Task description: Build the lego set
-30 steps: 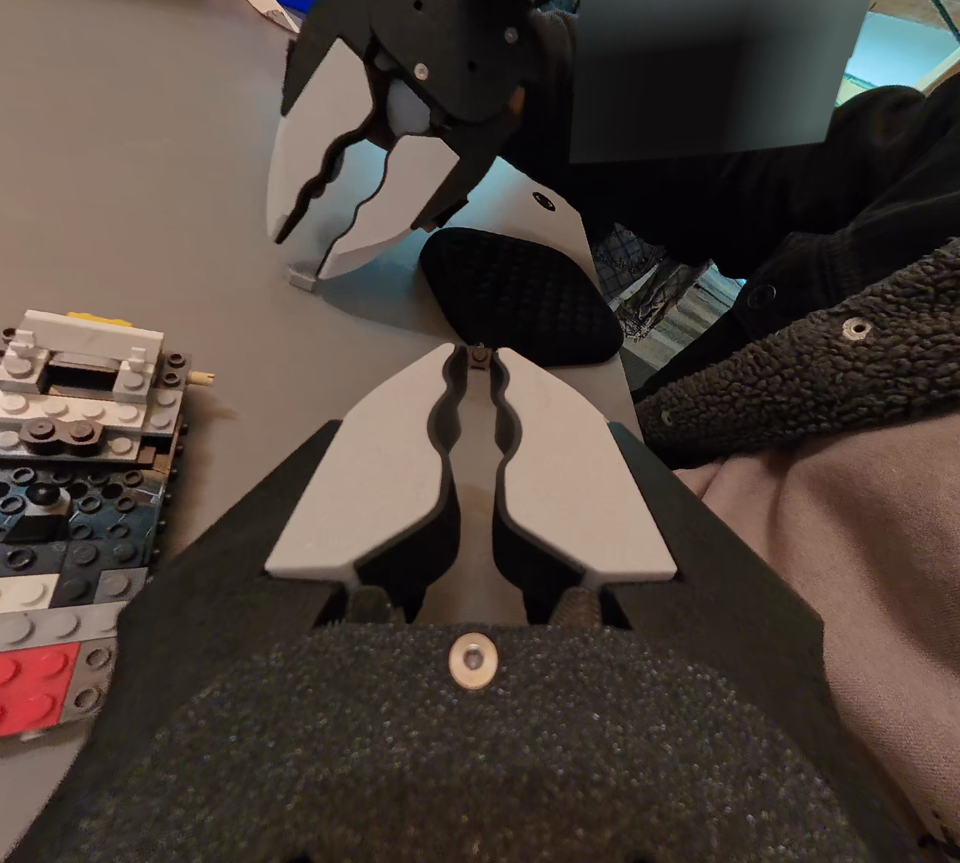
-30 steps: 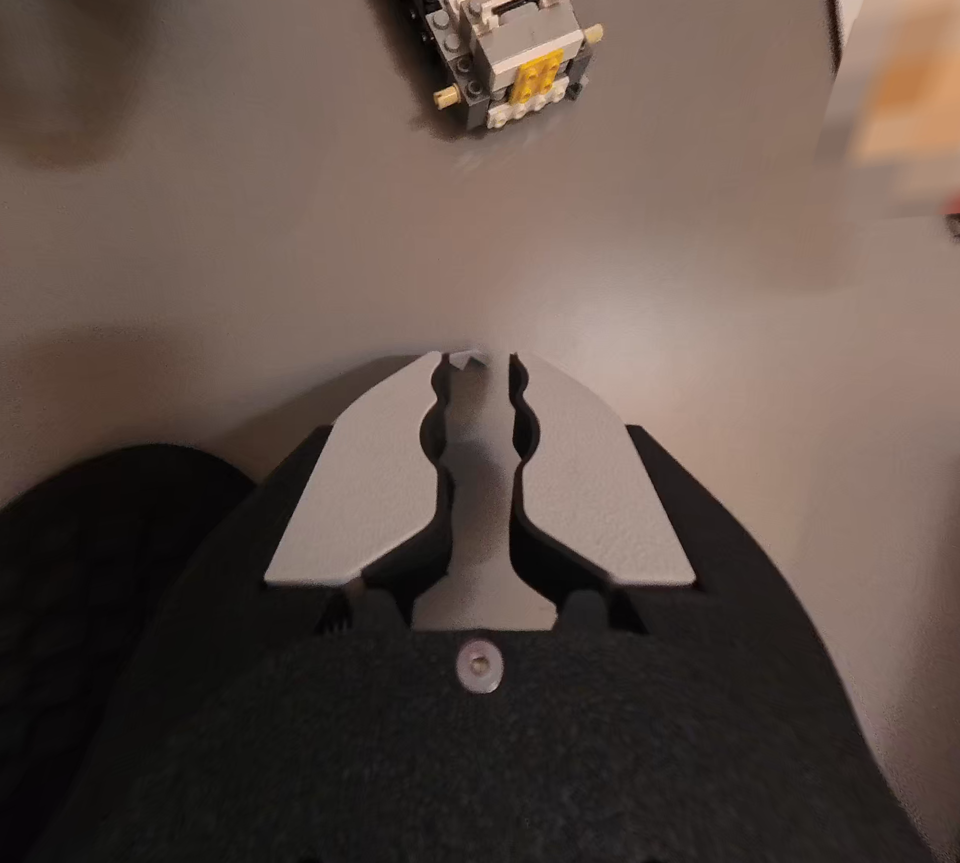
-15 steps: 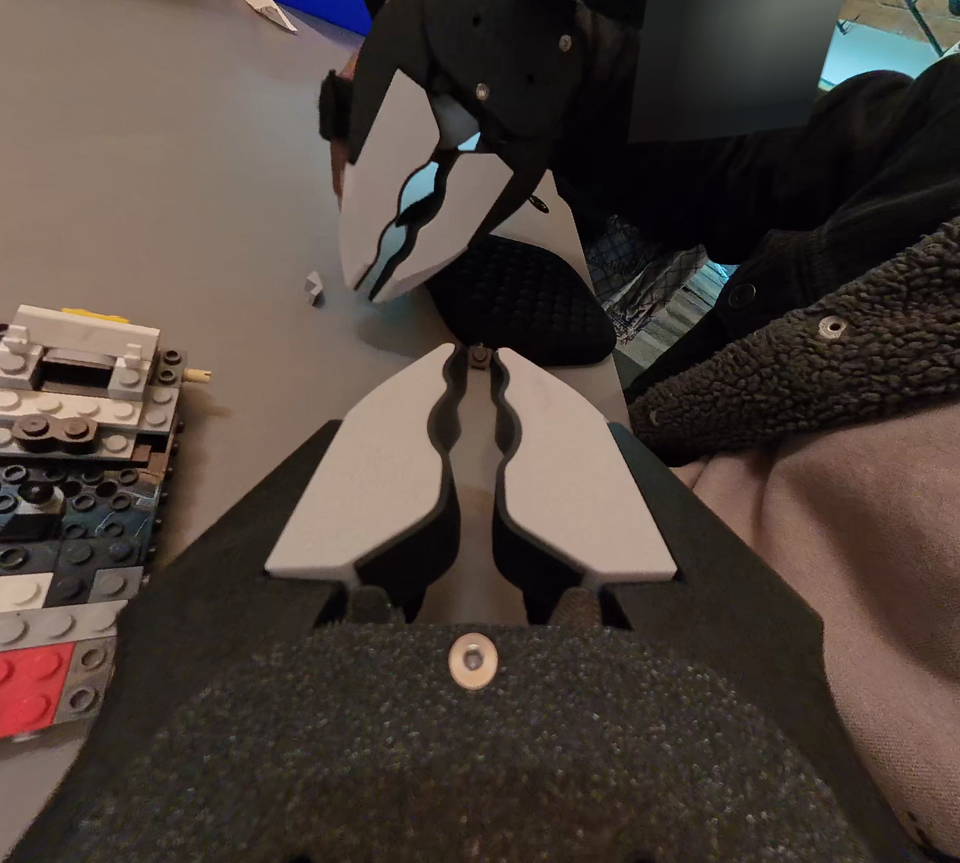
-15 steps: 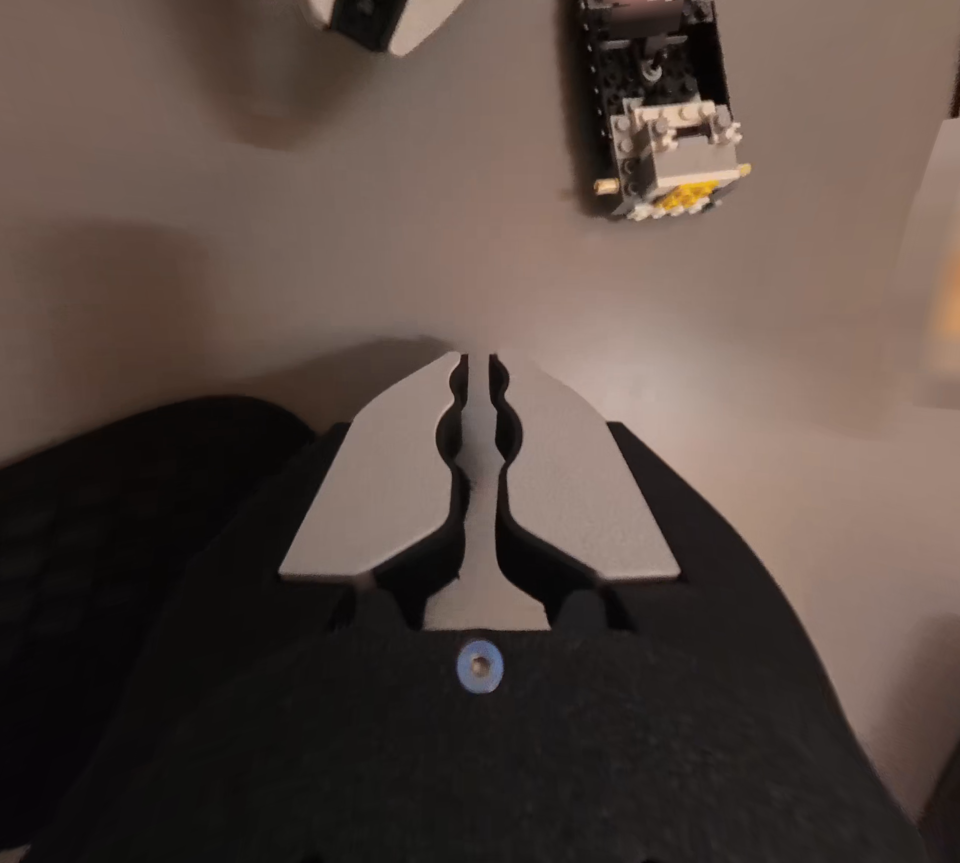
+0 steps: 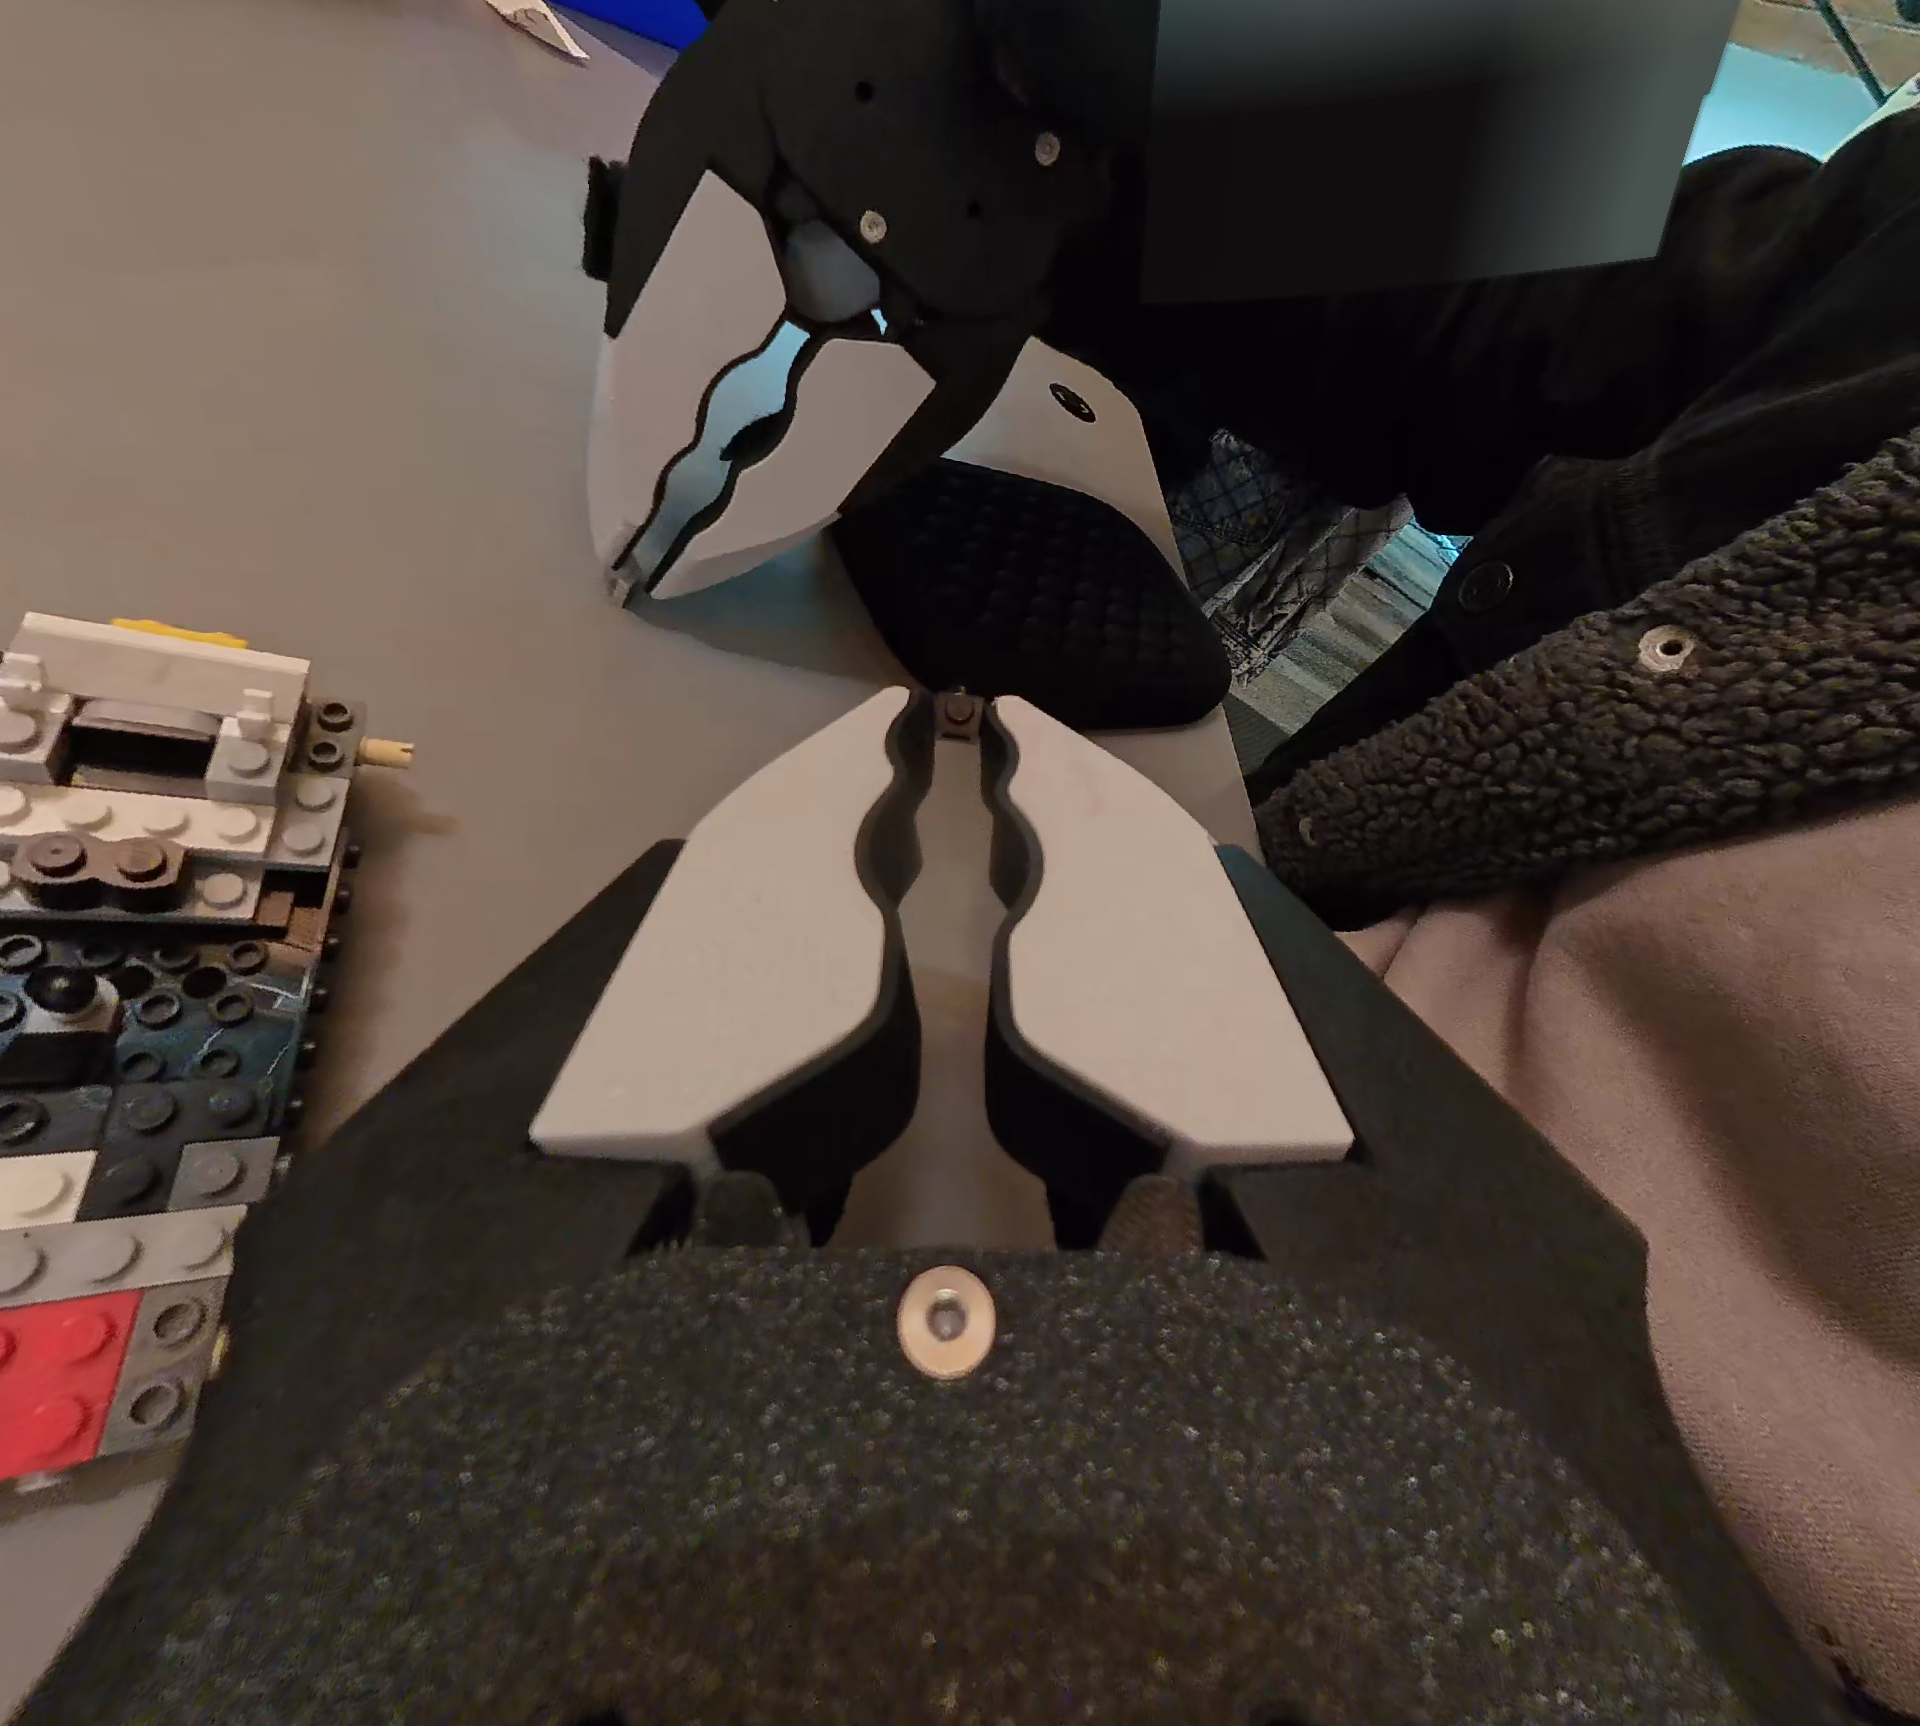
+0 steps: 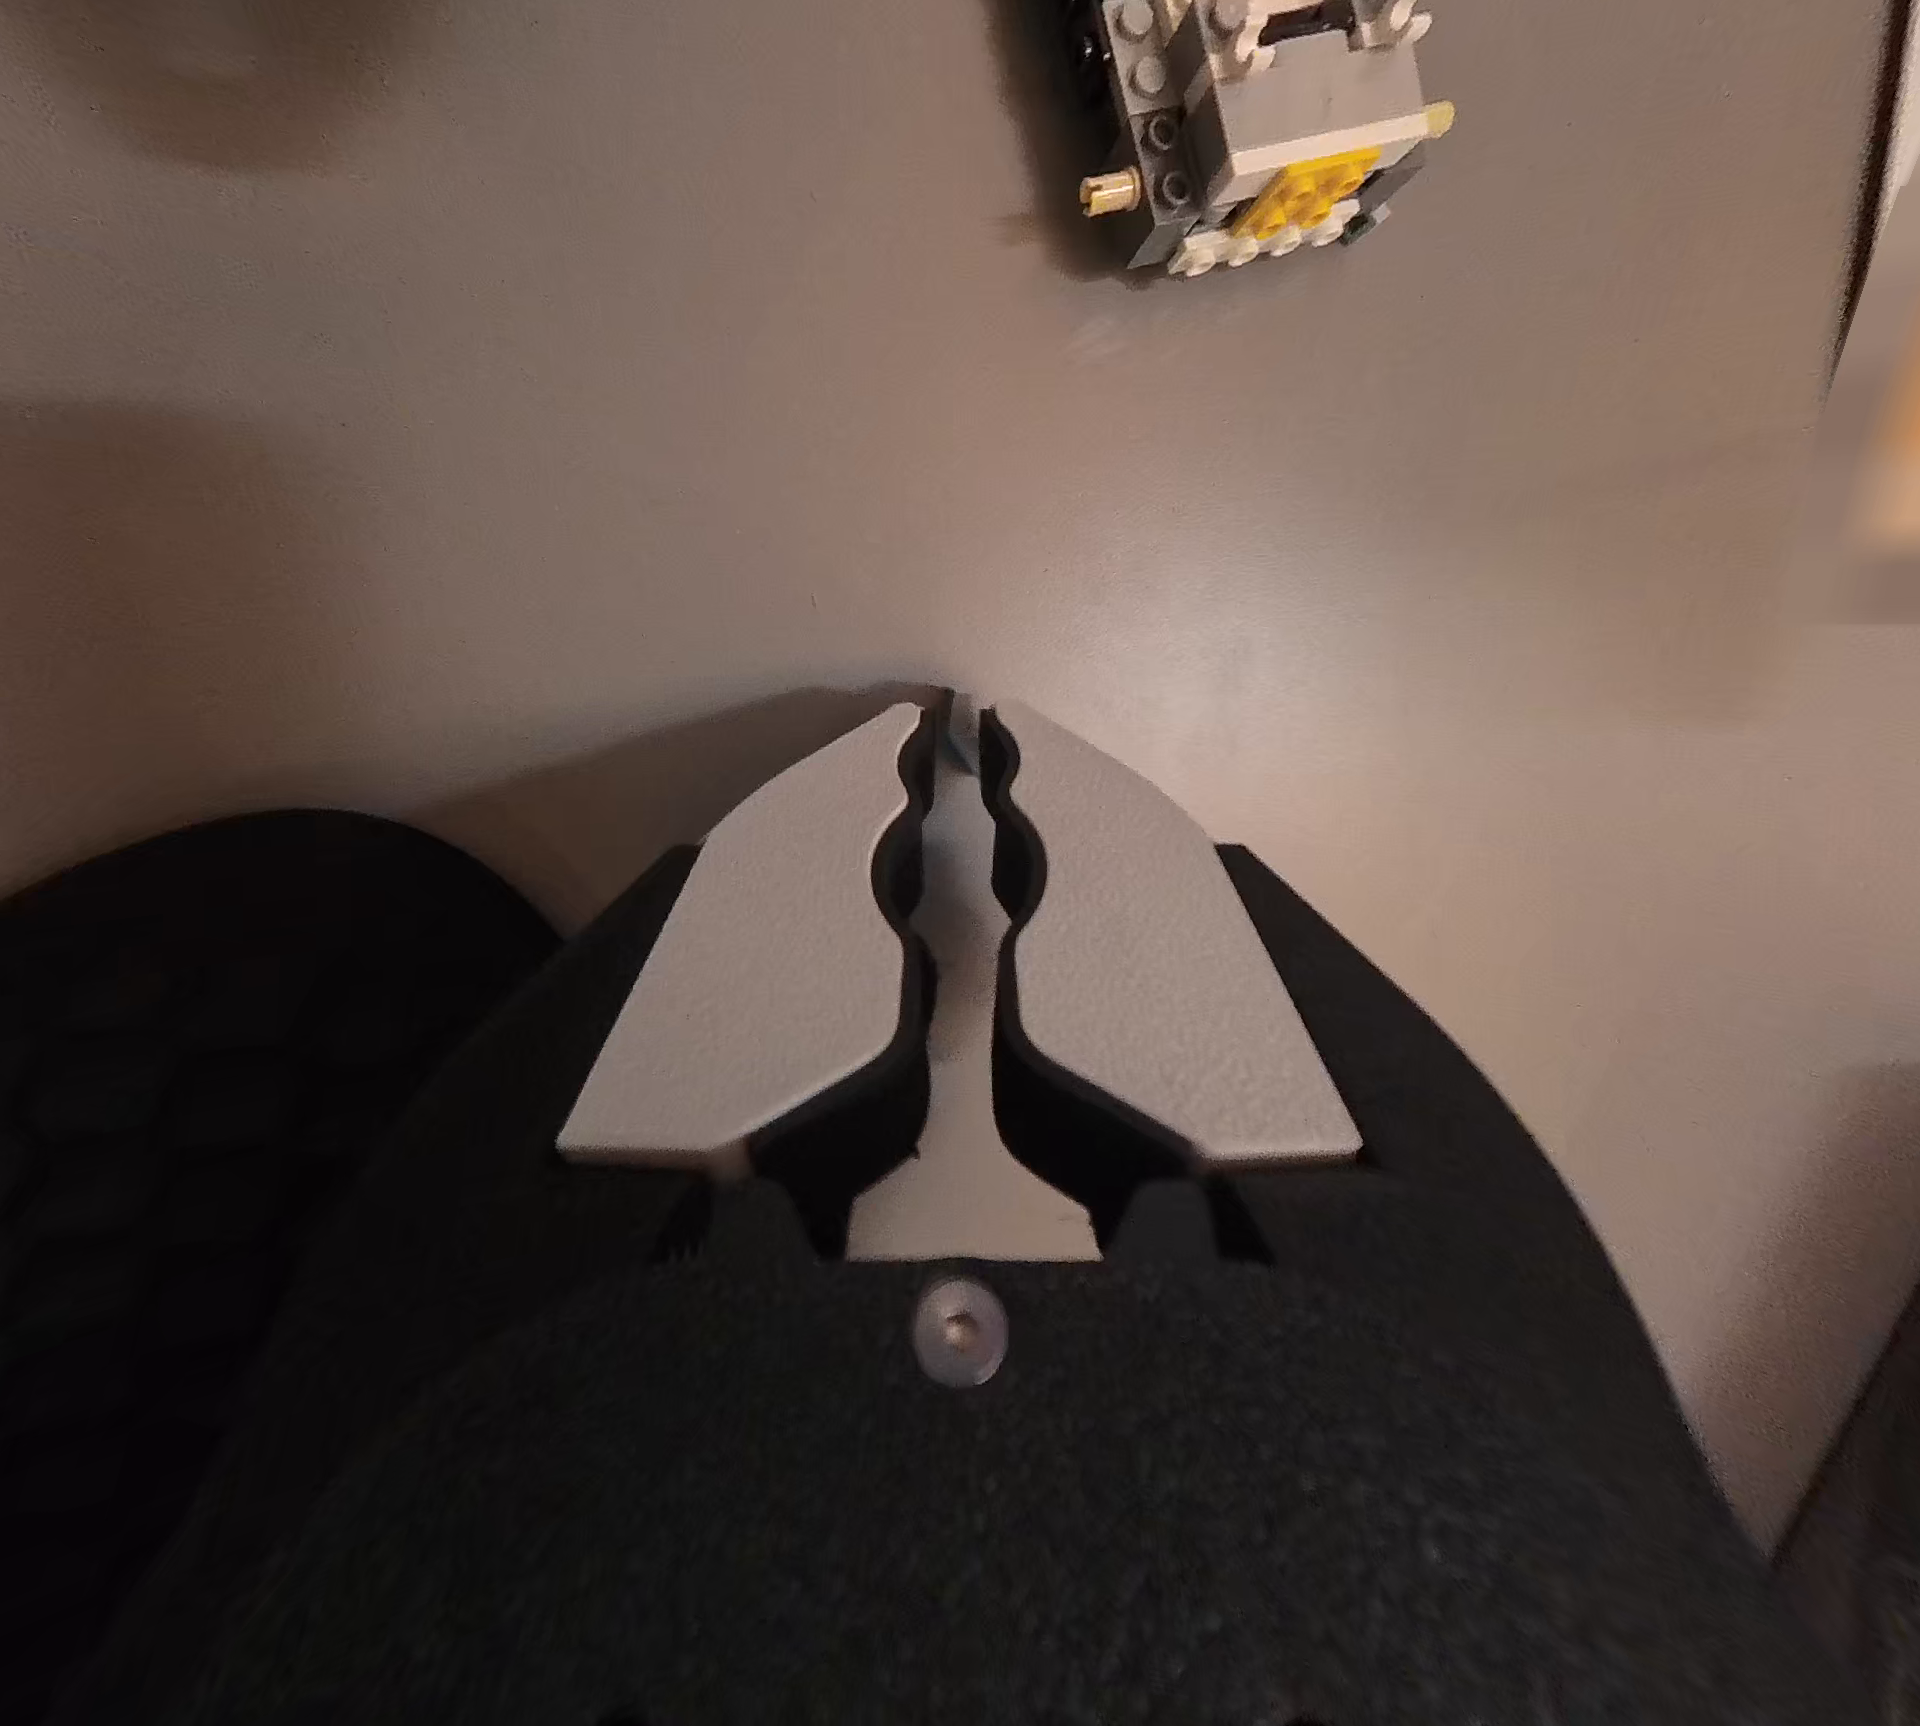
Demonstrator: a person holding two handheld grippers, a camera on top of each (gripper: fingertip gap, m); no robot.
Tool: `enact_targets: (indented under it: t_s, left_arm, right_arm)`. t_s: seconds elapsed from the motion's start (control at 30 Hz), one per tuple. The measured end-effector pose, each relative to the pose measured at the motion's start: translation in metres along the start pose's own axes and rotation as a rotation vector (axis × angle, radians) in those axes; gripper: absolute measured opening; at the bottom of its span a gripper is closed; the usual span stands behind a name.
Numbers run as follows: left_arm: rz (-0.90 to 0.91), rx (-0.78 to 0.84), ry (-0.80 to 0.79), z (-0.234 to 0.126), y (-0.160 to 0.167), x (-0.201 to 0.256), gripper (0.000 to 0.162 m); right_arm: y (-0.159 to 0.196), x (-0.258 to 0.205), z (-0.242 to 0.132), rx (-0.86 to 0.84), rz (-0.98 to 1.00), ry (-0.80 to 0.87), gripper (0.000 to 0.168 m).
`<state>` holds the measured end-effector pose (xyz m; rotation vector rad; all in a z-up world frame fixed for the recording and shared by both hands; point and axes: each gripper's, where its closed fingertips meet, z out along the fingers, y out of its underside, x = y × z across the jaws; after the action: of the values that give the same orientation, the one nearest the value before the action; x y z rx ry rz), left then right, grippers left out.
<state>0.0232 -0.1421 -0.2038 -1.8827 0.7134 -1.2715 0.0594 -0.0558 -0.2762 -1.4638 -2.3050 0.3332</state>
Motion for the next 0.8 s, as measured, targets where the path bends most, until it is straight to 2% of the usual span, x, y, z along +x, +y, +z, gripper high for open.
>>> enact_targets:
  t_s: [0.23,0.57,0.8]
  left_arm:
    - [-0.006,-0.001,0.001,0.0,0.001,-0.001,0.009]
    - [-0.013,-0.006,0.003,0.001,0.002,-0.002,0.009]
    - [-0.015,-0.006,-0.002,0.0,0.003,-0.003,0.009]
  right_arm:
    - [0.002,0.004,0.0,0.069,0.053,-0.005,0.006]
    - [0.003,0.004,-0.002,0.064,0.0,0.087,0.01]
    - [-0.002,0.01,0.001,0.096,0.014,0.011,0.001]
